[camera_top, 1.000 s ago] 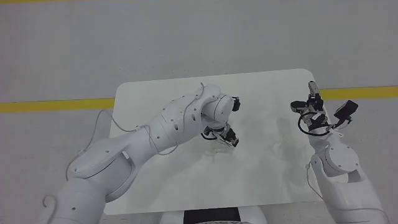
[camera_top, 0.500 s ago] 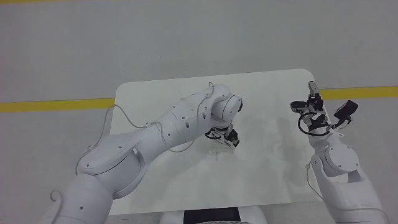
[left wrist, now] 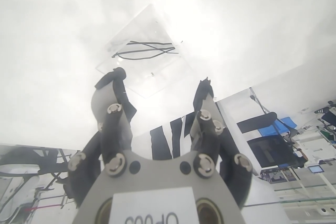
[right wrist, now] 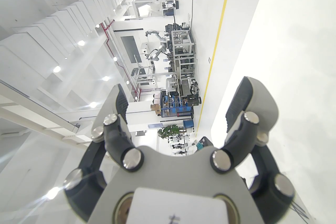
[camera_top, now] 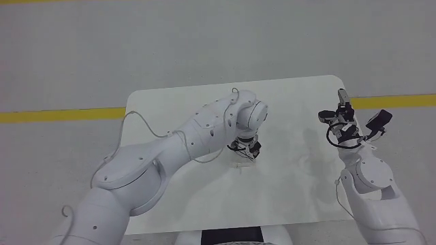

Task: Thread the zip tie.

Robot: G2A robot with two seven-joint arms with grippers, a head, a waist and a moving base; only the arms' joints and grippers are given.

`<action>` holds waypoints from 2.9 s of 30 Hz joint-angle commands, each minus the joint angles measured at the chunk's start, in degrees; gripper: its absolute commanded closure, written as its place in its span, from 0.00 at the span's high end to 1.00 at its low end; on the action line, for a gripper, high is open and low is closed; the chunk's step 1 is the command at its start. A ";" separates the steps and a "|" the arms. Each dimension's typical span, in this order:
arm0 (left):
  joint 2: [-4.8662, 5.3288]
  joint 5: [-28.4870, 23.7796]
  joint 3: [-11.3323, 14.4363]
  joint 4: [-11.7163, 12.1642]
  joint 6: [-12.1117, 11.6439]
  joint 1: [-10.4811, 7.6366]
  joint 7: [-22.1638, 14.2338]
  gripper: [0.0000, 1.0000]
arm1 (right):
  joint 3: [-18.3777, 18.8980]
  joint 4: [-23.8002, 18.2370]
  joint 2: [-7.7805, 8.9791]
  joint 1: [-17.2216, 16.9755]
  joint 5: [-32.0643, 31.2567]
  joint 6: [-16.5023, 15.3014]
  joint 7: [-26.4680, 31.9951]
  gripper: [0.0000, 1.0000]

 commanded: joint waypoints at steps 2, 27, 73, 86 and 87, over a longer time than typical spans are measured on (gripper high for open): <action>-0.27 -0.11 0.55 0.30 0.00 -0.02 0.00 0.47 | 0.00 0.00 0.00 0.00 0.00 0.00 0.00 1.00; -2.72 3.54 1.64 5.57 0.00 1.97 0.00 0.40 | 0.00 0.00 0.00 0.00 0.00 0.00 0.00 1.00; -12.98 12.63 1.66 20.63 0.00 2.61 0.00 0.37 | 0.00 0.00 0.00 0.00 0.00 0.00 0.00 1.00; -15.51 17.65 -0.45 24.34 0.00 3.39 0.00 0.36 | 0.00 0.00 0.00 0.00 0.00 0.00 0.00 1.00; -15.69 18.52 -0.59 24.51 0.00 3.51 0.00 0.36 | 0.00 0.00 0.00 0.00 0.00 0.00 0.00 1.00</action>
